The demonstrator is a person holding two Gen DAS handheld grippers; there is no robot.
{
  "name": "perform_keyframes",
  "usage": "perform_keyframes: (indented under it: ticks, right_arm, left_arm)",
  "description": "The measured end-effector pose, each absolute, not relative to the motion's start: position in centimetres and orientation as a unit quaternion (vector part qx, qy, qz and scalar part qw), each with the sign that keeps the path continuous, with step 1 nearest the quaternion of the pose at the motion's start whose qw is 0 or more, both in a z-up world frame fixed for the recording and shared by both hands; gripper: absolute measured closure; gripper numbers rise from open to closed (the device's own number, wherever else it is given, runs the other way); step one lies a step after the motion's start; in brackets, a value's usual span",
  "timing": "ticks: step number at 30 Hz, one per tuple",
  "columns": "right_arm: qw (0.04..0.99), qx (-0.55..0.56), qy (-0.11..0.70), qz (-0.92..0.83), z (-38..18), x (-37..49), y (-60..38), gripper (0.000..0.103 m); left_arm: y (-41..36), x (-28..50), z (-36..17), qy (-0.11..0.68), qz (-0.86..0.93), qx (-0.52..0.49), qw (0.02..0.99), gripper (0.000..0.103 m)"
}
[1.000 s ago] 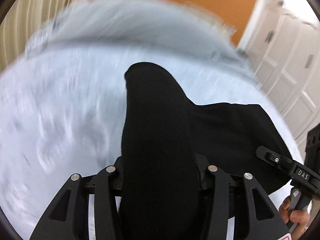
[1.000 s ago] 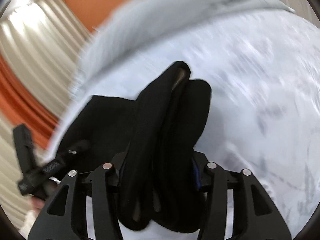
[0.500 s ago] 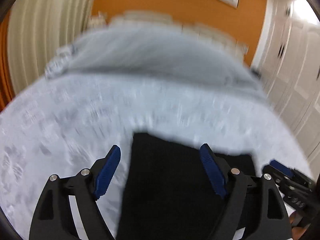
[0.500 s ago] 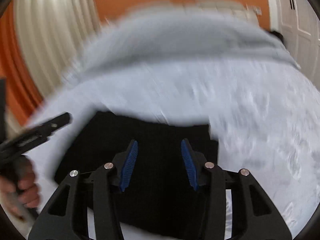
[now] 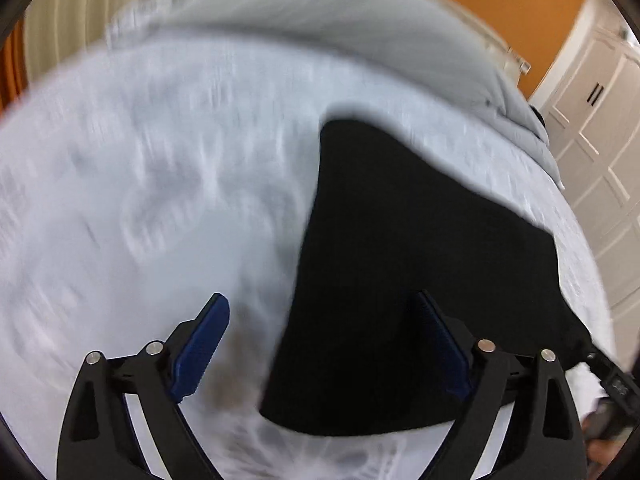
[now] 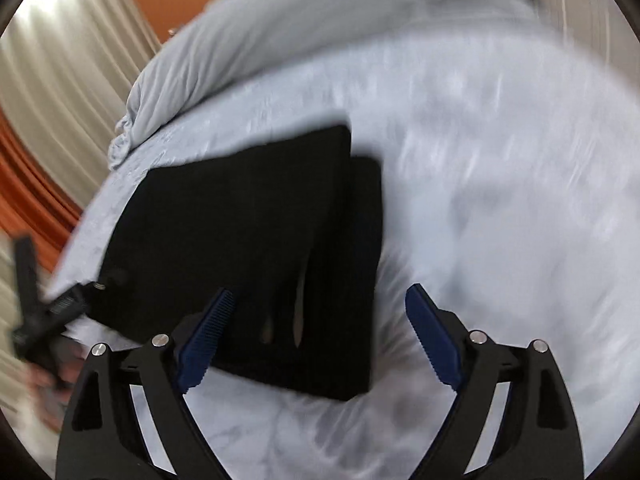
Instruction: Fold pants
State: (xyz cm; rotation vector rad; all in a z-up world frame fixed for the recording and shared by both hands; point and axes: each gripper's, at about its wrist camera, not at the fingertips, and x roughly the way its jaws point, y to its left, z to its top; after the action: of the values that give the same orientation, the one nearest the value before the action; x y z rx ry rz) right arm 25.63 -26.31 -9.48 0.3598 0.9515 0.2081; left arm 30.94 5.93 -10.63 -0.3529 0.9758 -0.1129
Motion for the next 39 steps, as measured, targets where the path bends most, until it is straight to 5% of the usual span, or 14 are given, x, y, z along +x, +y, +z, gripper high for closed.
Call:
perform_keyframes:
  ticks: [1, 2, 5, 7, 10, 12, 14, 18, 21, 27, 39]
  right_arm:
    - [0.859, 0.195, 0.46, 0.115, -10.4, 25.9, -26.4, 0.021]
    - [0.857, 0.208, 0.455, 0.124, -10.9, 25.9, -26.3, 0.038]
    - [0.854, 0.215, 0.45, 0.147, -9.7, 25.8, -25.9, 0.063]
    - [0.86, 0.197, 0.441, 0.162, -7.3, 24.4, -26.1, 0.064]
    - [0.859, 0.167, 0.451, 0.176, -7.1, 22.6, -25.9, 0.056]
    - [0.854, 0.134, 0.481, 0.146, -9.8, 22.6, -25.9, 0.033]
    - [0.856, 0.186, 0.464, 0.13, -10.1, 21.4, -27.6, 0.031]
    - [0.897, 0.13, 0.417, 0.074, -3.1, 17.1, -27.0, 0.032]
    - [0.926, 0.07, 0.369, 0.04, 1.7, 13.7, -24.9, 0.016]
    - [0.953, 0.035, 0.301, 0.022, 7.8, 6.6, -20.9, 0.005]
    - [0.934, 0.06, 0.35, -0.037, -1.8, -0.5, -22.4, 0.005]
  left_arm:
    - [6.3, 30.9, -11.5, 0.458, -0.053, -0.197, 0.865, 0.008]
    - [6.1, 30.8, -11.5, 0.446, -0.052, -0.2, 0.871, 0.009]
    - [4.7, 29.9, -10.5, 0.439, -0.08, -0.208, 0.87, 0.06]
    - [4.1, 28.4, -8.1, 0.436, -0.091, -0.184, 0.876, 0.067]
    - [4.0, 25.9, -6.8, 0.454, -0.105, -0.165, 0.869, 0.065]
    - [3.9, 26.0, -8.4, 0.482, -0.096, -0.154, 0.857, 0.046]
    - [4.4, 25.9, -9.6, 0.467, -0.078, -0.143, 0.869, 0.028]
    - [4.1, 23.2, -5.5, 0.418, -0.051, -0.086, 0.903, 0.032]
    - [3.5, 20.2, -1.0, 0.368, -0.028, -0.043, 0.928, 0.031]
    - [1.7, 12.4, 5.4, 0.315, -0.006, 0.006, 0.949, 0.018]
    - [1.8, 3.7, -0.9, 0.343, -0.014, 0.013, 0.939, 0.016]
